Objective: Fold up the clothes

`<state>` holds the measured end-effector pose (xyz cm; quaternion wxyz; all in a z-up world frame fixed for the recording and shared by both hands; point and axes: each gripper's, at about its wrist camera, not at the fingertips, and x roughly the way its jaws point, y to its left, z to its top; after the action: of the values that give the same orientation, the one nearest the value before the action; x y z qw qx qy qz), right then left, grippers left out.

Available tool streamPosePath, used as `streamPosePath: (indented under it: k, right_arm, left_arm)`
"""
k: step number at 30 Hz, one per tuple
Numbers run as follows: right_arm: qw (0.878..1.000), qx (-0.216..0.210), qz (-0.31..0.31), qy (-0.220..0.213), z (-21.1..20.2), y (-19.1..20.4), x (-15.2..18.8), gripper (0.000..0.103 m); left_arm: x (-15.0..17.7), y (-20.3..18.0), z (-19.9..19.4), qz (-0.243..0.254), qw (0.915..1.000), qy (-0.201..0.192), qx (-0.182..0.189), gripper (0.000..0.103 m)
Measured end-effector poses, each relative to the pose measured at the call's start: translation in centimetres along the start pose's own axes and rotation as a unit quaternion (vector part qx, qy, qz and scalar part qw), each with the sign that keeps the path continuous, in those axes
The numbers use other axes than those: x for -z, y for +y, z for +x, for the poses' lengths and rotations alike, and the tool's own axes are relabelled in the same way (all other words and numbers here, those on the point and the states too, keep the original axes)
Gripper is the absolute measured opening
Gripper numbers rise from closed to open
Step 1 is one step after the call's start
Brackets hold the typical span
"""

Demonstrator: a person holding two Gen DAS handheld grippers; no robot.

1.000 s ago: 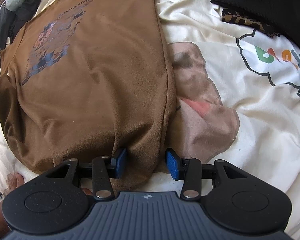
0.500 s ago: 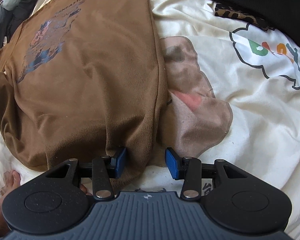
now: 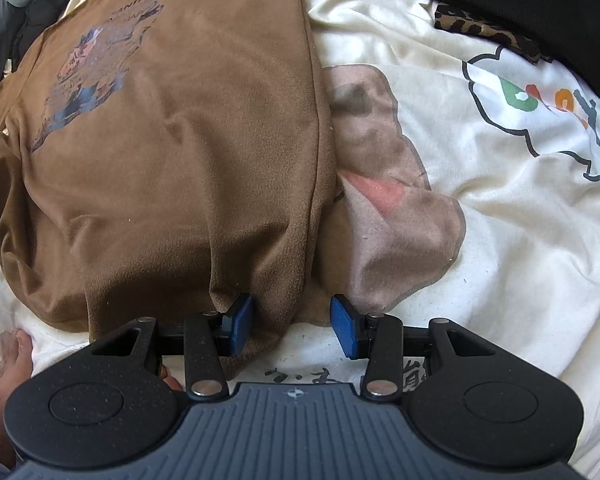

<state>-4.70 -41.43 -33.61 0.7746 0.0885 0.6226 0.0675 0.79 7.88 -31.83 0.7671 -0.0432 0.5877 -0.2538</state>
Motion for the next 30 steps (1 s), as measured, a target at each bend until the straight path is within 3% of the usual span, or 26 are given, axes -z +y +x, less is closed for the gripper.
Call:
streamPosePath:
  k: [5, 14, 18, 30]
  right_arm:
    - [1.0, 0.004, -0.003, 0.002, 0.3, 0.2, -0.1, 0.05]
    - [1.0, 0.005, -0.007, 0.003, 0.6, 0.4, -0.2, 0.05]
    - [1.0, 0.004, -0.007, 0.003, 0.6, 0.4, -0.2, 0.05]
    - [1.0, 0.002, -0.005, 0.0, 0.9, 0.4, -0.1, 0.05]
  left_arm:
    - [0.4, -1.5, 0.8, 0.061, 0.9978, 0.003, -0.025, 0.045]
    - [0.3, -3.4, 2.4, 0.16, 0.9861, 0.017, -0.041, 0.042]
    - [0.2, -3.9, 2.8, 0.194, 0.9798, 0.018, -0.046, 0.036]
    - [0.1, -5.4, 3.9, 0.227, 0.9717, 0.024, -0.061, 0.025]
